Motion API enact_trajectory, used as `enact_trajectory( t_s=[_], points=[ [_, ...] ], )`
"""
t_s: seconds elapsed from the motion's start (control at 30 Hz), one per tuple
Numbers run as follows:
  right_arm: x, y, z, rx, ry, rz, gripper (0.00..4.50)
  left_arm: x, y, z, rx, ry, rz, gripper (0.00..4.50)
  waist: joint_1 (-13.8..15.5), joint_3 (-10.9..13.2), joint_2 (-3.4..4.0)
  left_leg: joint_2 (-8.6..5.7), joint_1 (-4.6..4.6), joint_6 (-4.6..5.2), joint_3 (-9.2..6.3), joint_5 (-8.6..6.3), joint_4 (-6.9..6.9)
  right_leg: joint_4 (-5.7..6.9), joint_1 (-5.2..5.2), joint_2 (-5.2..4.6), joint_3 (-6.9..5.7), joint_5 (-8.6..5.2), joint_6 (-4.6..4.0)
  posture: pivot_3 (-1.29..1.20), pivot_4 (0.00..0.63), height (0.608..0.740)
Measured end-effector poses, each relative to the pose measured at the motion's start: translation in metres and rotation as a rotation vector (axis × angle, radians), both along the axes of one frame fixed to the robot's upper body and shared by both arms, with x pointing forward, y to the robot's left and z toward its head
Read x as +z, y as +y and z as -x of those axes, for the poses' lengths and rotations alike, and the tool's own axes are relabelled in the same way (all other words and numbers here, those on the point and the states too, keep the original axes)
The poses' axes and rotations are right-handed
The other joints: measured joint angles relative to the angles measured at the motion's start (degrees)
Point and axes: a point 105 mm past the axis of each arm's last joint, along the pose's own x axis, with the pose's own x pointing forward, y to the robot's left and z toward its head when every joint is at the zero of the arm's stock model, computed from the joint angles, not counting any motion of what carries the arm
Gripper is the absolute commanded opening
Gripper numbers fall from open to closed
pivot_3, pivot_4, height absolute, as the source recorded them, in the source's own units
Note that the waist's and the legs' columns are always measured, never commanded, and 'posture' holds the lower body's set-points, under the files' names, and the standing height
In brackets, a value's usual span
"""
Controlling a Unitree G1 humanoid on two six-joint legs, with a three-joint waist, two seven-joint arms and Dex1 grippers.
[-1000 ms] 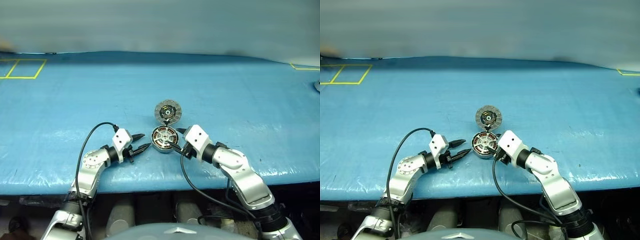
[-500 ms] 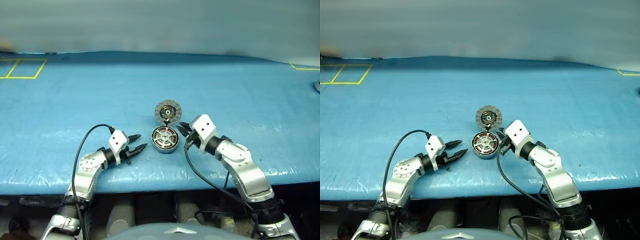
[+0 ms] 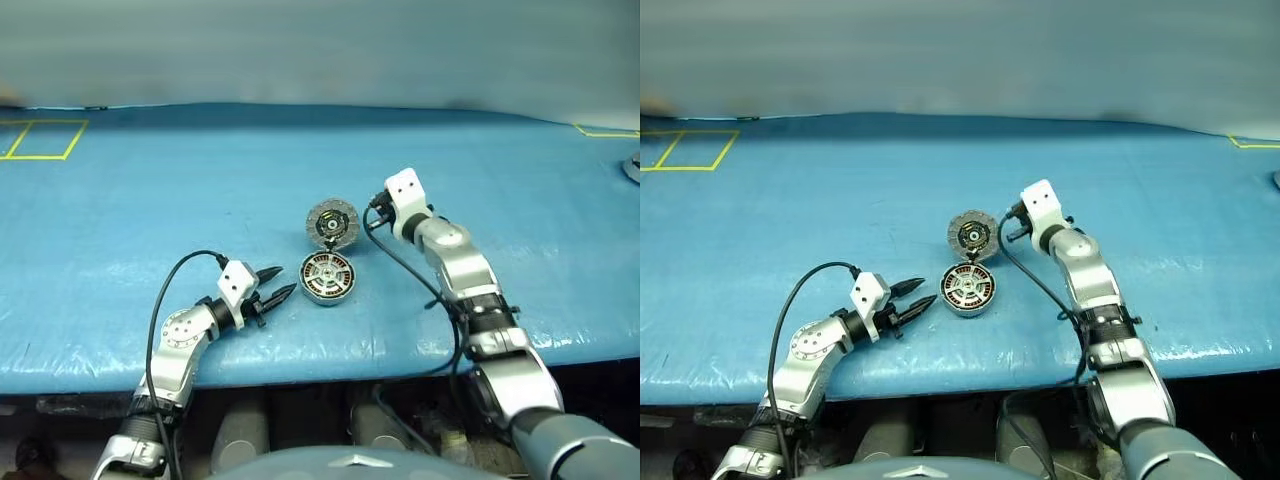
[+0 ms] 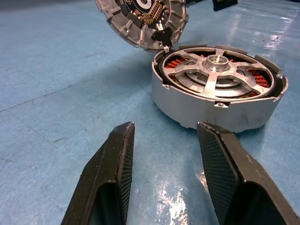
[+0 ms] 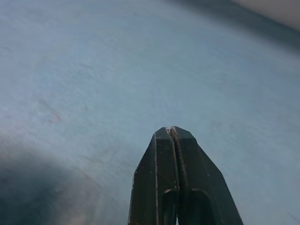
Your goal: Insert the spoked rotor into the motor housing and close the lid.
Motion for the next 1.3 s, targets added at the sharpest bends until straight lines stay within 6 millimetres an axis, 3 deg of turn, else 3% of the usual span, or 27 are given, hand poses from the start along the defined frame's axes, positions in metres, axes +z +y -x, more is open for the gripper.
enact_trajectory(
  t_s=[0.1, 0.23, 0.43, 0.63, 0.9, 1.13, 1.3],
  points=[
    [0.010, 0.023, -0.003, 0.138, 0.020, -0.111, 0.05, 0.003, -0.001, -0.002, -0.001, -0.011, 0.001, 2.25, 0.2, 0.0, 0.00, -0.01, -0.02, 0.00, -0.05, 0.00, -0.10, -0.02, 0.00, 0.02, 0.00, 0.01, 0.01, 0.00, 0.150, 0.740],
    [0.012, 0.037, 0.009, 0.296, 0.036, -0.163, 0.05, 0.003, 0.002, -0.004, 0.015, -0.015, -0.005, 2.25, 0.2, 0.0, 0.00, -0.03, -0.07, 0.00, -0.08, -0.02, -0.13, -0.07, -0.01, 0.02, 0.00, 0.01, 0.02, 0.00, 0.150, 0.740],
    [0.001, 0.038, 0.042, 0.401, 0.042, -0.164, 0.05, 0.003, 0.013, -0.005, 0.046, -0.012, -0.020, 2.25, 0.1, 0.0, 0.02, -0.01, -0.02, -0.01, -0.08, -0.01, -0.09, 0.00, -0.03, 0.02, 0.00, -0.02, -0.01, 0.00, 0.150, 0.740],
    [0.005, 0.042, 0.079, 0.460, -0.014, -0.156, 0.05, 0.003, 0.015, -0.006, 0.060, -0.009, -0.020, 2.25, 0.2, 0.0, 0.02, 0.01, 0.00, -0.02, -0.06, -0.01, -0.06, 0.01, -0.03, 0.02, -0.01, -0.03, 0.00, 0.00, 0.150, 0.740],
    [-0.016, 0.057, 0.127, 0.545, 0.025, -0.164, 0.05, -0.001, 0.019, -0.007, 0.076, 0.033, -0.014, 2.25, 0.2, 0.0, 0.01, 0.02, 0.01, -0.03, -0.05, 0.00, 0.01, 0.02, -0.02, 0.02, -0.01, -0.18, 0.24, 0.00, 0.150, 0.740],
    [-0.031, 0.059, 0.132, 0.529, 0.044, -0.095, 0.05, 0.004, 0.029, -0.014, 0.144, 0.071, 0.056, 2.25, 0.2, 0.0, -0.05, 0.03, 0.03, -0.04, -0.05, 0.01, 0.07, 0.03, 0.00, 0.02, -0.01, -0.18, 0.24, 0.00, 0.150, 0.740],
    [-0.033, 0.058, 0.132, 0.497, 0.026, -0.094, 0.05, 0.019, 0.020, -0.019, 0.105, 0.068, 0.122, 2.25, 0.3, -0.2, -0.26, 0.03, 0.06, -0.05, -0.06, 0.01, 0.07, 0.02, 0.04, 0.02, -0.02, -0.18, 0.24, 0.00, 0.150, 0.740]
  ],
)
